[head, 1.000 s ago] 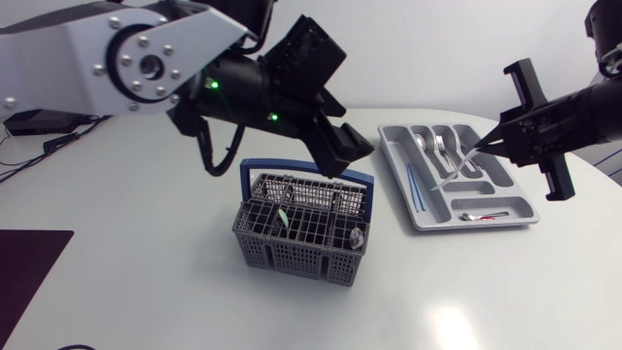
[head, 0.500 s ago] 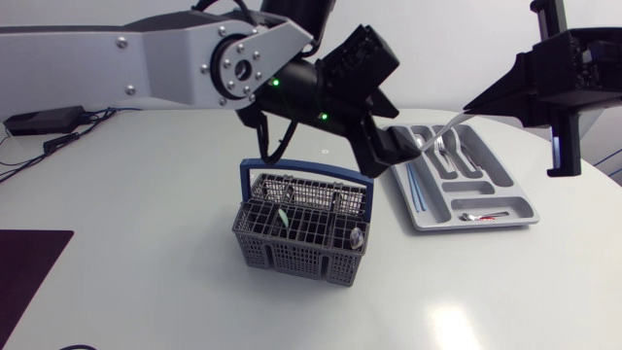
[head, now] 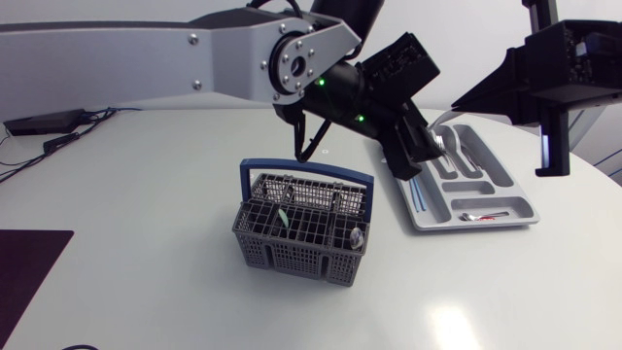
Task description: Unload the cutlery basket into the drawer organizer.
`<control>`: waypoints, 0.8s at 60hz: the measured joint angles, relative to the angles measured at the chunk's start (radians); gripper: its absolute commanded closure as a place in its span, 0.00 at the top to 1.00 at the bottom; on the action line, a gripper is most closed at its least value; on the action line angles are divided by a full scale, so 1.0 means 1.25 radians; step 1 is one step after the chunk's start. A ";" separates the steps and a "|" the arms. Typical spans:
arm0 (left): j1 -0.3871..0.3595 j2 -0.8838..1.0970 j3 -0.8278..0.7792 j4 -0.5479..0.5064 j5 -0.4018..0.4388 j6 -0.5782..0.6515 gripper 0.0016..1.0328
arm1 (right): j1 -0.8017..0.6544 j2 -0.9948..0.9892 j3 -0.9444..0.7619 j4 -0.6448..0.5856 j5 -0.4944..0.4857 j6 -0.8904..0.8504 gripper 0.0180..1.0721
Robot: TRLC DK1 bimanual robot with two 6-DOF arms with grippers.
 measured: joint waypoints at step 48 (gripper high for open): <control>0.001 0.002 0.013 -0.016 -0.042 0.006 0.16 | 0.004 -0.005 -0.026 0.016 0.022 -0.007 0.05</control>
